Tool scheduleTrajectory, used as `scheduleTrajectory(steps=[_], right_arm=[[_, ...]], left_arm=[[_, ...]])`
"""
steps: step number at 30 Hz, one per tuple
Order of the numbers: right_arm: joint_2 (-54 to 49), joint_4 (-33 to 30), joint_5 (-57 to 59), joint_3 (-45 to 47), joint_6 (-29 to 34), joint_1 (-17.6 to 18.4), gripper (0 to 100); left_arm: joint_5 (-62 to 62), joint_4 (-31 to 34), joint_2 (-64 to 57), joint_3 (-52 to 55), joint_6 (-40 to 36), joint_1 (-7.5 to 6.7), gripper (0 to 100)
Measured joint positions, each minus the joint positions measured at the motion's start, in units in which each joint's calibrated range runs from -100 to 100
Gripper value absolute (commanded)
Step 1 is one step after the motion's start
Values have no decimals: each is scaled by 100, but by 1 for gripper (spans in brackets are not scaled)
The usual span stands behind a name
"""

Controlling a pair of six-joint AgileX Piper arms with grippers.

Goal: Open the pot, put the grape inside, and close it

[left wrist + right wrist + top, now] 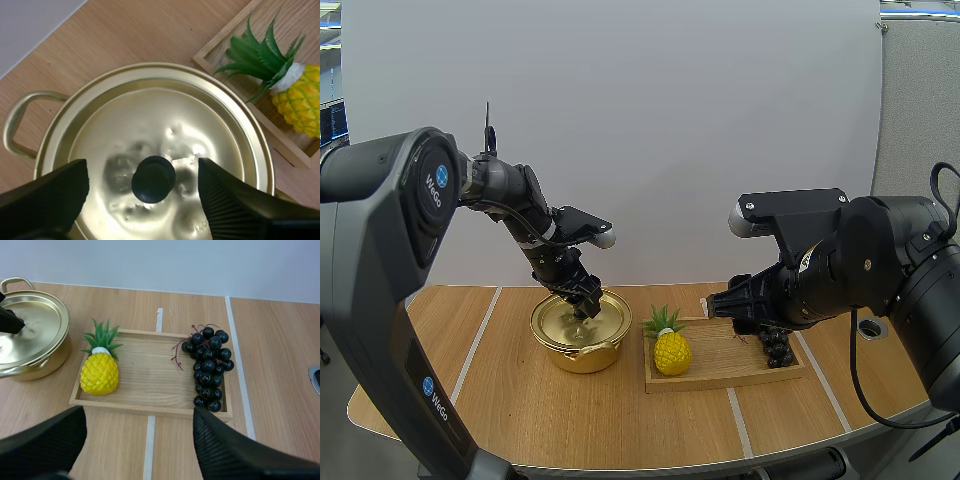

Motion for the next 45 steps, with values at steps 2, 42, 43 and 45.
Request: scheduleTrajectory(steps=[2, 42, 43, 45], right_arm=[[0, 0, 0, 0, 0, 0, 100], [0, 42, -72, 0, 0, 0, 100], [0, 79, -208, 0, 0, 0, 100], [0, 79, -378, 0, 0, 0, 100]], left_arm=[[-23, 12, 84, 0, 0, 0, 100], [1629, 79, -2579, -2457, -546, 0, 0], [1589, 79, -2634, -2543, -576, 0, 0], [1191, 93, -2839, -3068, -701, 0, 0]])
